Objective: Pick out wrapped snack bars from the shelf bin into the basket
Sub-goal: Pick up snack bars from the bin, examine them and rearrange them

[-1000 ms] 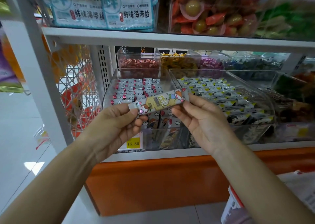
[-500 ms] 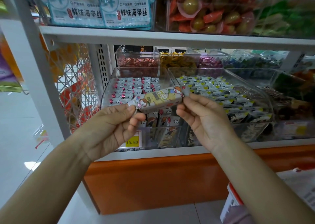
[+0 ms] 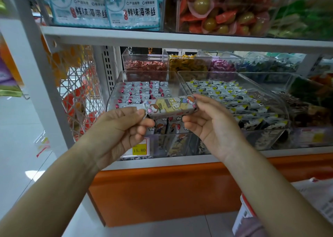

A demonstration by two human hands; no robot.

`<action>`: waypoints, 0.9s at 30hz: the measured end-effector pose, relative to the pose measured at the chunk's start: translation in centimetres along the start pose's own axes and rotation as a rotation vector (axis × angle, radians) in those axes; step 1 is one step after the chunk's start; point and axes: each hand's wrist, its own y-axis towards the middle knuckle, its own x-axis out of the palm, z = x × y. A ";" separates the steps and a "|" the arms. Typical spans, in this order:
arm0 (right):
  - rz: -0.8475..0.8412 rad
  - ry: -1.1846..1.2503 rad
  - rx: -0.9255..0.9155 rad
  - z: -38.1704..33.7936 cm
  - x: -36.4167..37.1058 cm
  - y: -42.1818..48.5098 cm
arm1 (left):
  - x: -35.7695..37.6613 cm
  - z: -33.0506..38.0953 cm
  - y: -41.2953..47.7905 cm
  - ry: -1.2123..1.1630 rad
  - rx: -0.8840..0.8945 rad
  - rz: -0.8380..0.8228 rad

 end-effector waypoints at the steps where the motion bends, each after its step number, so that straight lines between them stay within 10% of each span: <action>1: -0.005 -0.007 -0.003 0.0 0.0 0.0 | 0.1 0.1 -0.1 0.004 0.002 -0.006; 17: -0.028 0.058 0.150 0.2 0.5 -0.6 | -0.2 -0.2 0.4 -0.123 -0.108 0.012; 27: 0.018 -0.469 -0.113 0.8 -0.5 -0.2 | 0.0 -0.1 0.1 0.212 0.093 0.098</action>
